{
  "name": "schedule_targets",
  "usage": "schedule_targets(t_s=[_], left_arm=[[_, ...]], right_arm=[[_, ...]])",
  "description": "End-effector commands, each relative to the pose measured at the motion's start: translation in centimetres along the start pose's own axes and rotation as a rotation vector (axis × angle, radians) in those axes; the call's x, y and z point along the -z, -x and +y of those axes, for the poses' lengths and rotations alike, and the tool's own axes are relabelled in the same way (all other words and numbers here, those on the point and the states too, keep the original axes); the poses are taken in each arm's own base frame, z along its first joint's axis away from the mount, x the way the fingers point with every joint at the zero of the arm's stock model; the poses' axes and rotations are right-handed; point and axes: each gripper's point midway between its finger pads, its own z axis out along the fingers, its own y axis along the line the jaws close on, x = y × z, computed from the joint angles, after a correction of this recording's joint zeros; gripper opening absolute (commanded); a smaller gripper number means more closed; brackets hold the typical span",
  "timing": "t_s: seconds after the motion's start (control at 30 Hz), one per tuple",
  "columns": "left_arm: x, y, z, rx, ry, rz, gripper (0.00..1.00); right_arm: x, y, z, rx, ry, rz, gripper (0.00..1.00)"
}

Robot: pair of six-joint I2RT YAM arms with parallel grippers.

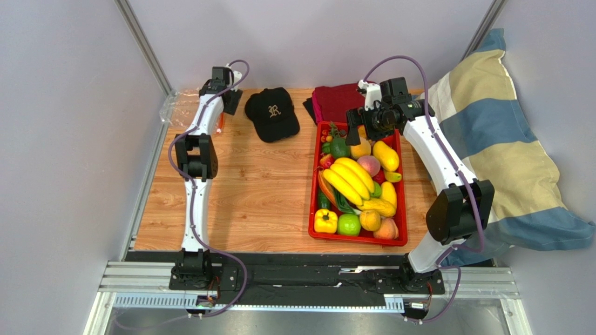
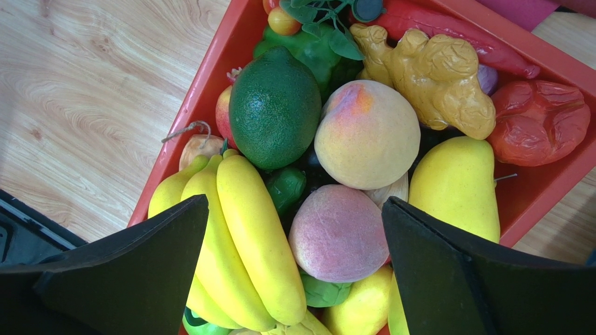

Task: Place the food in the zip-top bag and seal the zipper
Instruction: Pick up the zipper food storage bag at the center of the board.

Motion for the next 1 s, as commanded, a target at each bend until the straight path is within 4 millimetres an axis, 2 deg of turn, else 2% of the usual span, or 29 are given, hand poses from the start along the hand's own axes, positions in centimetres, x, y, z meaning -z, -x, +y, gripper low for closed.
schedule_targets(t_s=[0.0, 0.1, 0.13, 0.23, 0.3, 0.33, 0.37, 0.43, 0.47, 0.53, 0.57, 0.6, 0.63, 0.67, 0.7, 0.73, 0.77, 0.8, 0.83, 0.87, 0.9, 0.93, 0.97], left_arm=[[-0.1, 2.5, 1.9, -0.130, 0.120, -0.062, 0.70], [-0.5, 2.3, 1.7, -0.173, 0.147, -0.048, 0.62], [-0.4, 2.3, 1.8, -0.179, 0.155, -0.046, 0.53], [0.1, 2.8, 2.0, -0.185, 0.166, -0.056, 0.38], [0.7, 3.2, 2.3, -0.196, 0.178, -0.061, 0.28], [1.0, 3.3, 2.6, -0.191, 0.190, -0.059, 0.12], [2.1, 3.9, 2.9, -0.171, 0.190, -0.067, 0.04], [3.4, 4.2, 2.6, -0.151, 0.153, -0.074, 0.00], [5.7, 5.4, 3.1, -0.108, 0.146, -0.104, 0.00], [7.3, 5.2, 2.4, -0.080, 0.095, -0.109, 0.00], [10.3, 6.5, 3.0, -0.038, 0.086, -0.148, 0.00], [11.1, 5.9, 2.8, -0.014, 0.069, -0.135, 0.00], [12.4, 6.1, 2.5, 0.013, 0.040, -0.148, 0.00], [15.5, 6.9, 3.1, 0.046, 0.030, -0.181, 0.00], [16.2, 6.1, 2.6, 0.106, 0.007, -0.163, 0.00], [17.5, 6.1, 2.4, 0.132, -0.017, -0.174, 0.00], [20.6, 6.6, 2.9, 0.168, -0.028, -0.211, 0.00], [21.0, 5.4, 2.1, 0.202, -0.058, -0.187, 0.00], [22.1, 5.2, 1.6, 0.220, -0.086, -0.195, 0.00], [24.9, 5.6, 2.0, 0.240, -0.093, -0.237, 0.00], [24.9, 4.0, 1.2, 0.251, -0.115, -0.203, 0.00], [25.8, 3.6, 0.6, 0.275, -0.144, -0.208, 0.00], [28.5, 3.8, 0.6, 0.300, -0.164, -0.249, 0.00]], right_arm=[[1.6, 0.9, 0.2, 0.026, -0.014, -0.056, 1.00], [1.6, 0.8, 0.1, 0.023, -0.017, -0.058, 1.00], [1.7, 0.8, 0.2, 0.024, -0.017, -0.061, 1.00], [2.7, 1.3, 0.6, 0.027, -0.006, -0.091, 1.00], [3.1, 1.3, 0.6, 0.035, 0.005, -0.102, 1.00], [3.4, 1.3, 0.6, 0.042, 0.012, -0.109, 1.00], [3.6, 1.3, 0.4, 0.051, 0.005, -0.110, 1.00], [3.9, 1.2, -0.1, 0.048, -0.002, -0.104, 1.00], [4.1, 1.3, -0.1, 0.050, 0.001, -0.109, 1.00], [4.8, 2.2, 0.0, 0.056, 0.013, -0.135, 1.00], [5.0, 2.7, 0.1, 0.055, 0.018, -0.150, 1.00], [5.8, 3.8, 0.5, 0.054, 0.027, -0.186, 1.00], [6.1, 4.9, 1.1, 0.052, 0.053, -0.227, 1.00], [6.3, 5.7, 1.5, 0.037, 0.071, -0.258, 1.00], [6.7, 6.8, 1.9, 0.023, 0.088, -0.295, 1.00], [7.4, 8.7, 3.0, -0.026, 0.145, -0.362, 1.00], [7.7, 9.7, 3.7, -0.042, 0.183, -0.393, 1.00], [8.0, 10.5, 4.6, -0.061, 0.231, -0.418, 1.00], [8.5, 12.2, 6.2, -0.083, 0.317, -0.452, 0.99], [8.6, 13.0, 7.0, -0.094, 0.348, -0.460, 0.99], [7.4, 13.3, 8.3, -0.099, 0.381, -0.433, 0.99], [7.6, 14.0, 9.2, -0.112, 0.400, -0.439, 0.99], [8.2, 15.0, 10.2, -0.107, 0.419, -0.459, 0.99]])
